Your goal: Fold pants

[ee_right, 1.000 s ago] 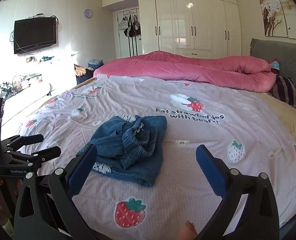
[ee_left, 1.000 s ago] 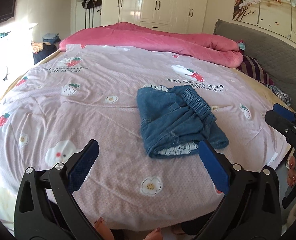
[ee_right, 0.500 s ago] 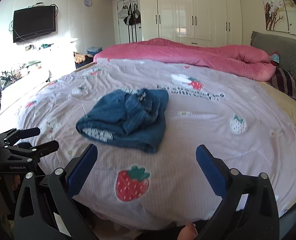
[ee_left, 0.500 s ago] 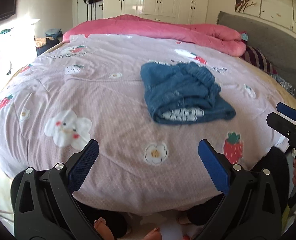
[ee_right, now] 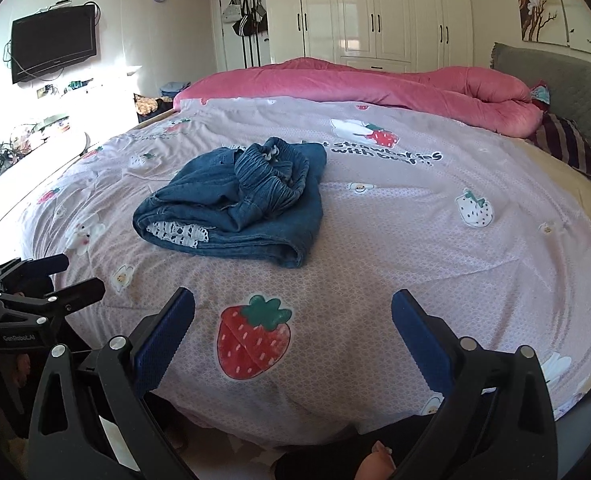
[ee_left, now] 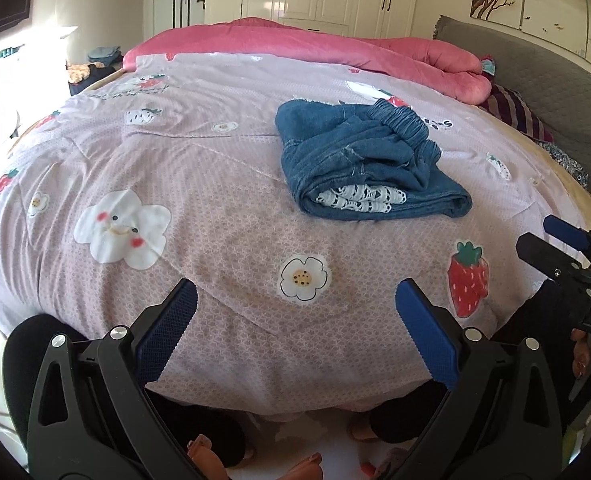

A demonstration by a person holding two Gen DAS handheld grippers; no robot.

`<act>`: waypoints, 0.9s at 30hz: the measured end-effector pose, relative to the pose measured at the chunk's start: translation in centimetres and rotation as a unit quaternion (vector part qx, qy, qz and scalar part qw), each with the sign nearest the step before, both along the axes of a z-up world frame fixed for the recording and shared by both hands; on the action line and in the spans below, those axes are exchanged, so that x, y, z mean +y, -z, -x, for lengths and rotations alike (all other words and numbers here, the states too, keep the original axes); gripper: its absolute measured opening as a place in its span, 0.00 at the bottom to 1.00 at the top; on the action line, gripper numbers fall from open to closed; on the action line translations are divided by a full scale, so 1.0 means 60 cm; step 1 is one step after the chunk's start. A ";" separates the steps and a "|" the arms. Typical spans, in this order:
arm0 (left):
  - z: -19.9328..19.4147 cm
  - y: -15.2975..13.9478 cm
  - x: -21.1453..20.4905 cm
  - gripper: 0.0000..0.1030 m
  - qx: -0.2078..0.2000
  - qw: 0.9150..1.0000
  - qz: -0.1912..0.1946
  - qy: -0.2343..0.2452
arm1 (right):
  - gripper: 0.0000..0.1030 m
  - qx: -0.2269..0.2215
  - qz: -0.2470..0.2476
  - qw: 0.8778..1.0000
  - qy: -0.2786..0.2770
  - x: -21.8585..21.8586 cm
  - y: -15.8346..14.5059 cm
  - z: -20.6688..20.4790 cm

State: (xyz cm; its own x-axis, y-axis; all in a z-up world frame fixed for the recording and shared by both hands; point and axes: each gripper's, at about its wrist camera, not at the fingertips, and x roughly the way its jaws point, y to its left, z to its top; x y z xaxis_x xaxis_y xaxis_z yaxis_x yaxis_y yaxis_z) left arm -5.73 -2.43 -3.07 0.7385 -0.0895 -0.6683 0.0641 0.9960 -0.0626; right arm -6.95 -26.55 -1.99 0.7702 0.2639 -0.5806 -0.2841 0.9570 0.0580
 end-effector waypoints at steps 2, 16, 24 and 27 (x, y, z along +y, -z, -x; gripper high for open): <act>0.000 0.001 0.000 0.91 0.002 1.000 0.000 -0.001 | 0.96 0.001 -0.002 1.000 0.000 0.000 0.001 0.000; 0.002 -0.002 -0.002 0.91 -0.002 1.000 -0.010 -0.007 | 0.96 0.009 -0.011 1.000 0.004 -0.005 0.000 -0.004; 0.002 -0.003 -0.001 0.91 0.002 1.000 -0.010 -0.008 | 0.96 0.012 -0.013 1.000 0.000 -0.005 0.000 -0.003; 0.004 -0.004 -0.002 0.91 0.002 1.000 -0.009 -0.008 | 0.96 0.011 -0.013 1.000 -0.002 -0.005 -0.001 -0.003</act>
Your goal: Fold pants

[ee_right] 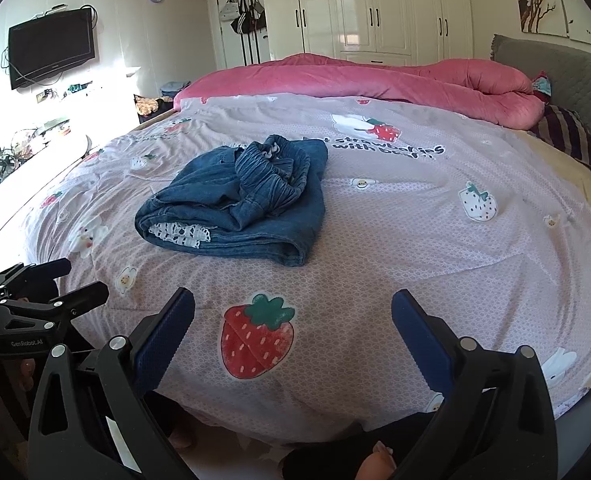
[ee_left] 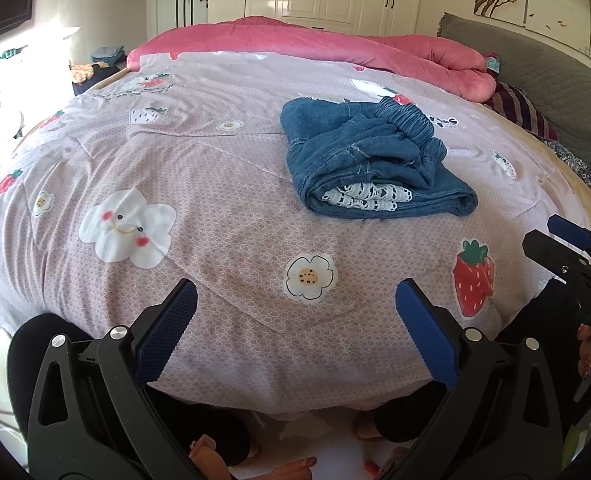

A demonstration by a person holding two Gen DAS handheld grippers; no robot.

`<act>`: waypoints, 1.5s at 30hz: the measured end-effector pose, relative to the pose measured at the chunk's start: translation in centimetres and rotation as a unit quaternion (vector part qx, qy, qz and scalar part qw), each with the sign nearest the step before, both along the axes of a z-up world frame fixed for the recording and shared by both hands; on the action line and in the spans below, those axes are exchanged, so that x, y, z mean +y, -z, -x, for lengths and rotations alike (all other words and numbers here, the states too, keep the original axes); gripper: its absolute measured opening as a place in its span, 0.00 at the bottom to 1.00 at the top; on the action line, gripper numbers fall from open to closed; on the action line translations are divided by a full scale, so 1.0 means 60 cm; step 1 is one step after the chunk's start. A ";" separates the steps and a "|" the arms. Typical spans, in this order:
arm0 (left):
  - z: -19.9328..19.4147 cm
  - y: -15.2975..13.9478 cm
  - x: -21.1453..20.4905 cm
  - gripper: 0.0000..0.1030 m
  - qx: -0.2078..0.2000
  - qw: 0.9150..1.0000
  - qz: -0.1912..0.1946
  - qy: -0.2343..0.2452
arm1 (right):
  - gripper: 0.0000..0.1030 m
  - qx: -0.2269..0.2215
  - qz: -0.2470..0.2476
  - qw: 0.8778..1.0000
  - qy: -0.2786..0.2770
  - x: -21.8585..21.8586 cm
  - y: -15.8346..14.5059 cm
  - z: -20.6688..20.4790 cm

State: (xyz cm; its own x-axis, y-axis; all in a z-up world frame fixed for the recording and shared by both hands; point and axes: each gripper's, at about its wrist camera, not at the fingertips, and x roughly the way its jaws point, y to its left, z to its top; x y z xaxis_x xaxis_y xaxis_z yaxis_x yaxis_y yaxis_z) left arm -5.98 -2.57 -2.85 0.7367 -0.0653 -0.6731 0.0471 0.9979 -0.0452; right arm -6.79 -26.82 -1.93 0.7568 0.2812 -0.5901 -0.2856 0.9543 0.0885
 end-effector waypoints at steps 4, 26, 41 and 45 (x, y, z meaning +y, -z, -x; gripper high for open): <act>-0.002 0.002 0.002 0.91 0.005 1.000 0.005 0.000 | 0.96 0.000 0.000 1.000 0.002 0.000 0.000 0.000; -0.001 0.000 0.002 0.91 0.004 1.000 0.004 -0.009 | 0.96 -0.002 0.001 1.000 0.009 -0.006 -0.001 0.003; 0.000 -0.002 0.002 0.91 0.000 1.000 -0.003 -0.011 | 0.96 -0.004 0.015 1.000 0.019 -0.002 0.003 0.005; 0.000 -0.003 0.002 0.91 0.000 1.000 -0.004 -0.012 | 0.96 -0.003 0.016 1.000 0.023 -0.004 0.003 0.004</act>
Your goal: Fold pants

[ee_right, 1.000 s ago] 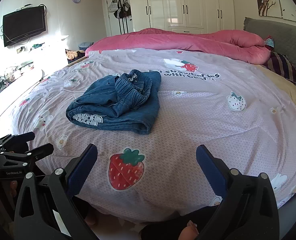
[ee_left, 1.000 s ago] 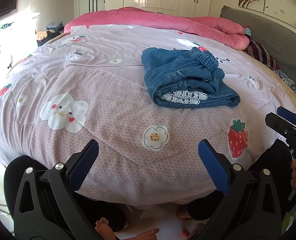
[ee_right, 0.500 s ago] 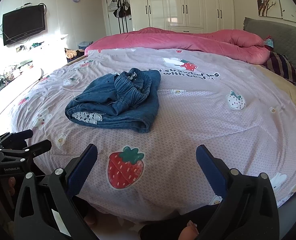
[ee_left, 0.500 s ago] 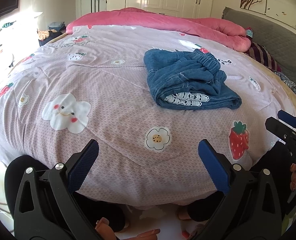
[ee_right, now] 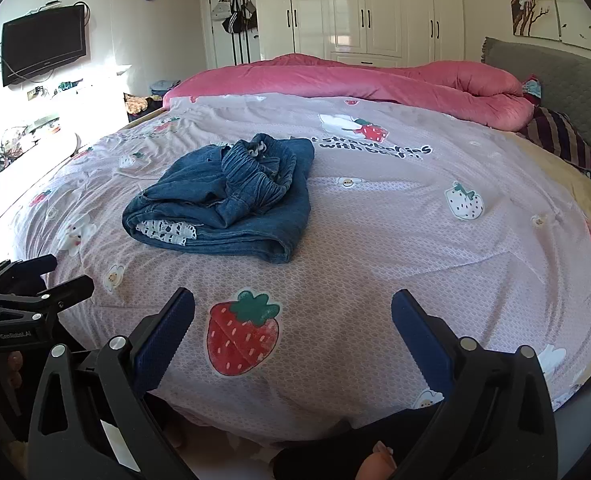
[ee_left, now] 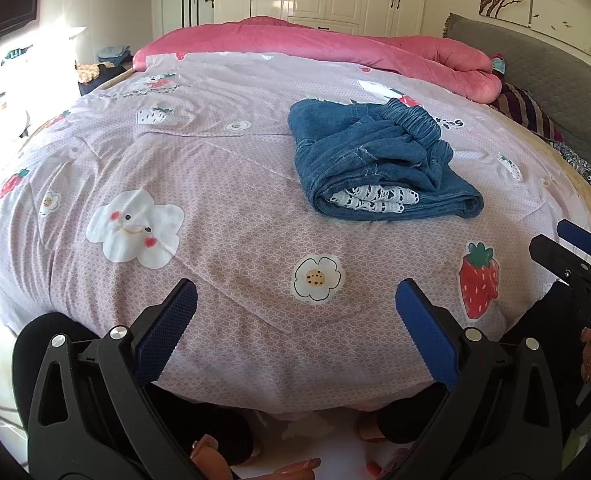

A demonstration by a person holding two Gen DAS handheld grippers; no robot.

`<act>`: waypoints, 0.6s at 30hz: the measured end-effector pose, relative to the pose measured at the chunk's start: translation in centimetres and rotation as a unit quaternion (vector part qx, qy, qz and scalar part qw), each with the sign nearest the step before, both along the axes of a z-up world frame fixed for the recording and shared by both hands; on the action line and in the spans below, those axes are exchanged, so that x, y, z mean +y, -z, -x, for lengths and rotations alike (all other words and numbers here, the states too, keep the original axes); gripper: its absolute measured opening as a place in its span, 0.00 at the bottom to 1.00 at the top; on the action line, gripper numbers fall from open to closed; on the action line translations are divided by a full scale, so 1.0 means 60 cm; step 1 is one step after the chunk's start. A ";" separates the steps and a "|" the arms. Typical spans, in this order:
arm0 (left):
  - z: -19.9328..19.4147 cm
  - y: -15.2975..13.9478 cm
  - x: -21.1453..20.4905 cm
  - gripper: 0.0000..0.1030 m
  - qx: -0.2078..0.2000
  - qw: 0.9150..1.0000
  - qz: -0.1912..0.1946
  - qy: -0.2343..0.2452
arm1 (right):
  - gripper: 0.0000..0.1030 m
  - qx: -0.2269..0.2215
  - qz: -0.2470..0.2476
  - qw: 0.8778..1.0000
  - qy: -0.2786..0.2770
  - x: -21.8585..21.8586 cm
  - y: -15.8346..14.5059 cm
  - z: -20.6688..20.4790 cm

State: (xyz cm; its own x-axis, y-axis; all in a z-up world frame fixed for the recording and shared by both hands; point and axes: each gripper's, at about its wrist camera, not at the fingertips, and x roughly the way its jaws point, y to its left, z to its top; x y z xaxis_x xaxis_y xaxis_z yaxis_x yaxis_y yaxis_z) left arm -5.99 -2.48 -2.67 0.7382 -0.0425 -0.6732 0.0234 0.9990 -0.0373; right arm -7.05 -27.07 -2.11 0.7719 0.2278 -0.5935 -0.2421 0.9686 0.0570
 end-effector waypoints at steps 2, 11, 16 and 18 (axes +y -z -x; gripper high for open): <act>0.000 -0.001 0.000 0.91 0.000 1.000 -0.001 0.000 | 0.96 0.001 -0.001 1.000 0.002 0.000 0.000 -0.001; 0.000 0.000 -0.006 0.91 0.004 1.000 -0.019 0.001 | 0.96 0.003 0.007 1.000 0.007 0.000 0.004 -0.002; -0.002 0.003 -0.005 0.91 0.013 1.000 -0.015 0.002 | 0.96 0.007 0.008 1.000 0.011 -0.002 0.008 -0.006; -0.002 0.003 -0.005 0.91 0.014 1.000 -0.014 0.003 | 0.96 0.008 0.008 1.000 0.012 -0.003 0.009 -0.007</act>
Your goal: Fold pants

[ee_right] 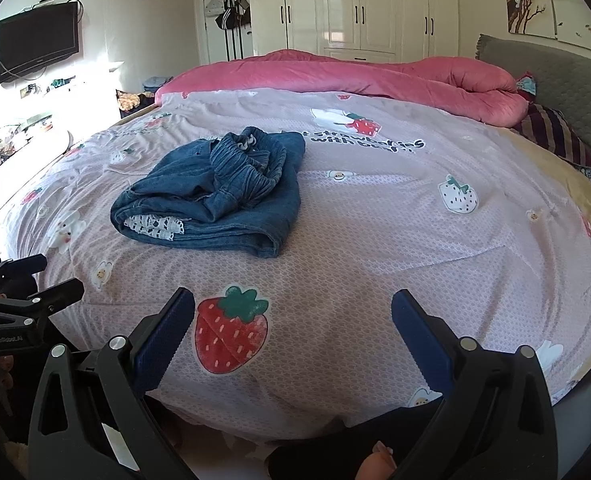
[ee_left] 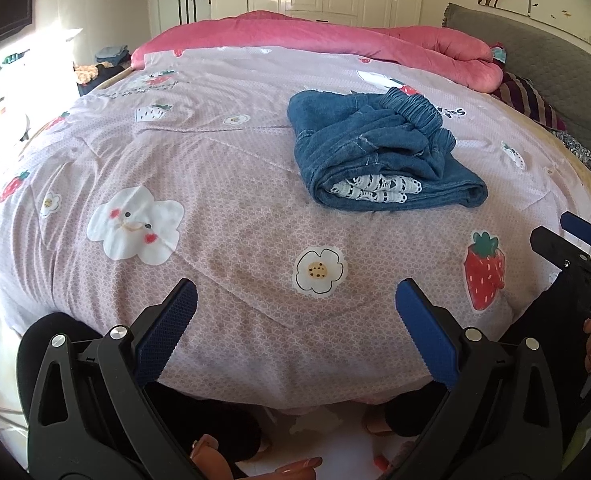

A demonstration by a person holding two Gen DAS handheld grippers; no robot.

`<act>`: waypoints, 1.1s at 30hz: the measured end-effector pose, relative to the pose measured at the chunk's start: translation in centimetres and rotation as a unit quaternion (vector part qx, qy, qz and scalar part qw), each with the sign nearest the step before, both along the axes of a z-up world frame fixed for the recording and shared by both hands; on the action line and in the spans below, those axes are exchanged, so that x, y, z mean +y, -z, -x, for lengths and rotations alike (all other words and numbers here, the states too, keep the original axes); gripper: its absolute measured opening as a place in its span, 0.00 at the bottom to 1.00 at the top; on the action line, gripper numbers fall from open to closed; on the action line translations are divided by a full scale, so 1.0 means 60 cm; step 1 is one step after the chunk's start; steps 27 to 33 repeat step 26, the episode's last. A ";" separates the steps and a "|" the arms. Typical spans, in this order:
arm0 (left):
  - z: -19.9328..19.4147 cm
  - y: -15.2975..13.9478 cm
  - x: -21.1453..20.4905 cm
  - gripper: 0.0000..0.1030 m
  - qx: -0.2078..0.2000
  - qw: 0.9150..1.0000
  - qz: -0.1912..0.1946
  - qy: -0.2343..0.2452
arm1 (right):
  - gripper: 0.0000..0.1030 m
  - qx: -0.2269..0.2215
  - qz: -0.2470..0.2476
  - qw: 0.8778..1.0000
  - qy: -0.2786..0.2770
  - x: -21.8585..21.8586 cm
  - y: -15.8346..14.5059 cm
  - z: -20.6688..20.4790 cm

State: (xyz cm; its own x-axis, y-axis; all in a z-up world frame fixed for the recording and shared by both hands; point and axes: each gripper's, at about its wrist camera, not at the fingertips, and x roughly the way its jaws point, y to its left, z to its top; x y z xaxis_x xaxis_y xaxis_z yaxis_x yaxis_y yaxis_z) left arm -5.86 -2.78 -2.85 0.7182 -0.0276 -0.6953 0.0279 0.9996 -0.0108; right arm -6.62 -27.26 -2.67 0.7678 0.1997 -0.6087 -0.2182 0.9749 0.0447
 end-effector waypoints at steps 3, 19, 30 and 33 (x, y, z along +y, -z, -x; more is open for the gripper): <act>-0.002 0.002 -0.001 0.91 0.006 1.000 -0.001 0.006 | 0.96 0.001 0.009 1.000 0.009 -0.003 0.004 -0.003; -0.082 -0.037 0.095 0.91 -0.007 0.999 -0.017 -0.039 | 0.96 0.033 -0.018 0.990 0.134 -0.165 0.000 -0.121; -0.290 -0.045 0.309 0.91 0.028 0.985 -0.063 -0.158 | 0.96 0.082 0.048 0.948 0.305 -0.416 -0.004 -0.345; -0.290 -0.045 0.309 0.91 0.028 0.985 -0.063 -0.158 | 0.96 0.082 0.048 0.948 0.305 -0.416 -0.004 -0.345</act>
